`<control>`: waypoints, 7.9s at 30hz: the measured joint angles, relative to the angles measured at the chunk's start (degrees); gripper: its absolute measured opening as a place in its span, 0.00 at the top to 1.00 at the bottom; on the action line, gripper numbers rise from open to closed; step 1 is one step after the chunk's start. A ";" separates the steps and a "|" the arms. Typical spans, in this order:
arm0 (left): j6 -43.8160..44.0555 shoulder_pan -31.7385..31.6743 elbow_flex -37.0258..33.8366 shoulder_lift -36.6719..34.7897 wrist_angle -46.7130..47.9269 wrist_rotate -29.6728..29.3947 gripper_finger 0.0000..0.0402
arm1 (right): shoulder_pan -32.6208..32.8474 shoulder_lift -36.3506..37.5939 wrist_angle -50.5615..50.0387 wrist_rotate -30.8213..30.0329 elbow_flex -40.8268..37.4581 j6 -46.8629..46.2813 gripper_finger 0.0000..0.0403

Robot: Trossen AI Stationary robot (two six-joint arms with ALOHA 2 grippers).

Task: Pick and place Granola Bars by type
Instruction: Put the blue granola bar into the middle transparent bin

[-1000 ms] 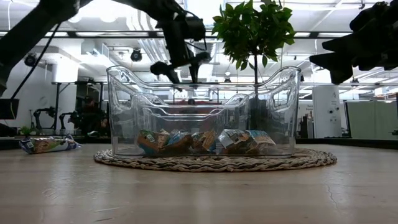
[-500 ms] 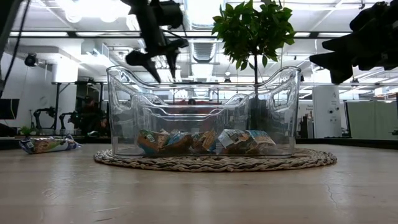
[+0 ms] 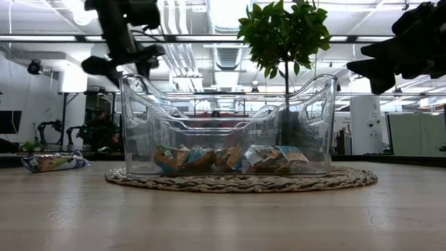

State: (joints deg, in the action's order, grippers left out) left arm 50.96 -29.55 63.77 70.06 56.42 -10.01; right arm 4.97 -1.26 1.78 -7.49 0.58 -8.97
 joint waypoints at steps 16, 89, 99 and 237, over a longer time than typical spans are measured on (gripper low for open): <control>5.95 -0.01 -10.53 -3.91 1.49 0.99 0.44 | 0.00 -0.02 0.00 0.00 0.00 0.00 0.44; 30.60 -0.75 -27.17 11.44 -5.37 -7.21 0.98 | 0.00 -0.02 0.00 0.00 0.00 0.00 0.44; 30.17 1.15 -18.35 4.12 9.45 -8.14 0.99 | 0.00 -0.02 0.00 0.00 0.00 0.00 0.44; 14.45 20.54 39.64 38.77 10.00 -0.35 0.30 | 0.00 0.02 -0.02 -0.01 -0.02 0.00 0.44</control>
State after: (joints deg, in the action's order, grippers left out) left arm 65.41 -9.02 103.41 108.83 66.42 -10.36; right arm 4.97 -1.24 1.77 -7.49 0.56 -8.97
